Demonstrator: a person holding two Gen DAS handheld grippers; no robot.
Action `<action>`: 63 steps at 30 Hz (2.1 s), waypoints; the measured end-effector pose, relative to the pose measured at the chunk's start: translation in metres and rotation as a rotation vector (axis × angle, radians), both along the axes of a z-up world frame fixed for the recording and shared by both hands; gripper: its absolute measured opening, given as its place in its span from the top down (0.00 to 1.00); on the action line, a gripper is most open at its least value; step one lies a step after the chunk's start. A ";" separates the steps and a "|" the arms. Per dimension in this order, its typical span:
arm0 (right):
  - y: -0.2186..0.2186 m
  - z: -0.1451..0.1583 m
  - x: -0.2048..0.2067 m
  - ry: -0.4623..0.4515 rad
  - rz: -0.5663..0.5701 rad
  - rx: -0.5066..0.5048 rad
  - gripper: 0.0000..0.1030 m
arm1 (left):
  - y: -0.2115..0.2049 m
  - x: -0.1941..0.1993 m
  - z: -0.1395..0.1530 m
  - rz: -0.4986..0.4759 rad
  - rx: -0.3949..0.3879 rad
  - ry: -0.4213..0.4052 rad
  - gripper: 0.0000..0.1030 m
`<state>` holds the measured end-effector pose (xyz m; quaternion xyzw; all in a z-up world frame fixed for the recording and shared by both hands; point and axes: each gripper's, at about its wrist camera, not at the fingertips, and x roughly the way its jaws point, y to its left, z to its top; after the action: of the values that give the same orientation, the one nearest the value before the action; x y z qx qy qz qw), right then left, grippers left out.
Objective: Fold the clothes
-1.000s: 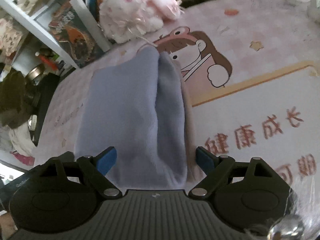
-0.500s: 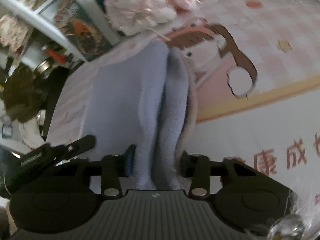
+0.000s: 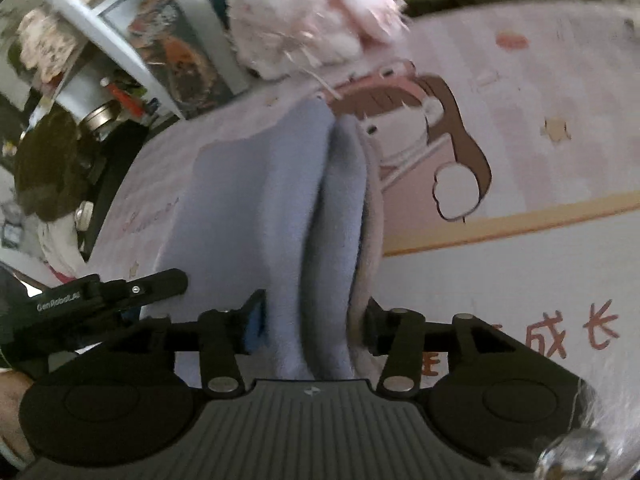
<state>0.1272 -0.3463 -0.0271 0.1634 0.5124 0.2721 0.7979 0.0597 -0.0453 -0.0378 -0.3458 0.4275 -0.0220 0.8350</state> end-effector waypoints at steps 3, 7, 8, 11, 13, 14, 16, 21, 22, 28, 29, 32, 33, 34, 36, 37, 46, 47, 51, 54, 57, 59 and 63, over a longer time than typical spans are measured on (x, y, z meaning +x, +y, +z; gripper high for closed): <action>-0.005 -0.012 0.008 0.073 -0.022 0.081 0.52 | -0.007 0.004 -0.005 0.006 -0.052 -0.005 0.39; -0.002 -0.016 0.013 0.090 -0.009 0.117 0.58 | -0.016 0.003 -0.003 0.019 -0.014 -0.012 0.51; 0.000 -0.016 0.014 0.090 0.000 0.117 0.61 | -0.016 0.001 -0.001 0.020 -0.012 -0.018 0.54; 0.002 -0.004 0.008 0.021 0.033 0.104 0.71 | -0.021 -0.004 0.012 0.005 0.010 -0.049 0.58; 0.002 0.009 0.000 -0.052 0.059 0.081 0.73 | -0.027 -0.009 0.022 0.001 0.024 -0.081 0.58; 0.001 0.015 -0.004 -0.085 0.068 0.072 0.73 | -0.029 -0.012 0.027 0.001 0.020 -0.103 0.58; -0.005 0.026 -0.012 -0.129 0.065 0.078 0.73 | -0.033 -0.019 0.037 0.002 0.006 -0.144 0.58; -0.031 0.047 -0.028 -0.165 0.038 0.123 0.73 | -0.052 -0.031 0.060 -0.026 0.024 -0.194 0.58; -0.035 0.050 -0.031 -0.169 0.033 0.127 0.73 | -0.056 -0.033 0.064 -0.032 0.032 -0.202 0.58; -0.060 0.053 -0.047 -0.167 -0.009 0.148 0.72 | -0.082 -0.043 0.069 -0.047 0.076 -0.211 0.58; -0.064 0.052 -0.049 -0.161 -0.016 0.150 0.72 | -0.087 -0.045 0.069 -0.047 0.086 -0.206 0.58; -0.073 0.047 -0.056 -0.136 -0.028 0.149 0.72 | -0.098 -0.051 0.069 -0.043 0.103 -0.190 0.58; -0.075 0.046 -0.058 -0.130 -0.028 0.150 0.72 | -0.100 -0.053 0.068 -0.039 0.100 -0.186 0.58; -0.078 0.044 -0.060 -0.123 -0.028 0.151 0.72 | -0.102 -0.055 0.068 -0.035 0.098 -0.182 0.58; -0.084 0.044 -0.062 -0.119 -0.026 0.153 0.72 | -0.106 -0.058 0.068 -0.030 0.094 -0.178 0.58; -0.086 0.044 -0.064 -0.119 -0.025 0.153 0.72 | -0.108 -0.058 0.068 -0.031 0.096 -0.179 0.58; -0.106 0.046 -0.065 -0.132 -0.040 0.167 0.72 | -0.130 -0.052 0.077 -0.061 0.125 -0.184 0.58; -0.109 0.046 -0.065 -0.130 -0.045 0.170 0.72 | -0.132 -0.051 0.077 -0.065 0.128 -0.183 0.58; -0.118 0.046 -0.065 -0.128 -0.065 0.175 0.72 | -0.141 -0.046 0.079 -0.086 0.131 -0.182 0.58; -0.125 0.045 -0.066 -0.127 -0.082 0.177 0.72 | -0.147 -0.042 0.078 -0.102 0.133 -0.178 0.58; -0.131 0.044 -0.066 -0.121 -0.100 0.178 0.72 | -0.150 -0.039 0.077 -0.116 0.130 -0.171 0.58; -0.133 0.042 -0.067 -0.116 -0.111 0.177 0.72 | -0.150 -0.038 0.076 -0.123 0.127 -0.166 0.58; -0.133 0.041 -0.067 -0.106 -0.123 0.173 0.72 | -0.147 -0.037 0.072 -0.132 0.113 -0.158 0.58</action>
<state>0.0598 -0.4794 0.0135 0.2481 0.4331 0.2742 0.8220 0.0230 -0.1920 0.0345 -0.2665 0.3828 -0.0797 0.8810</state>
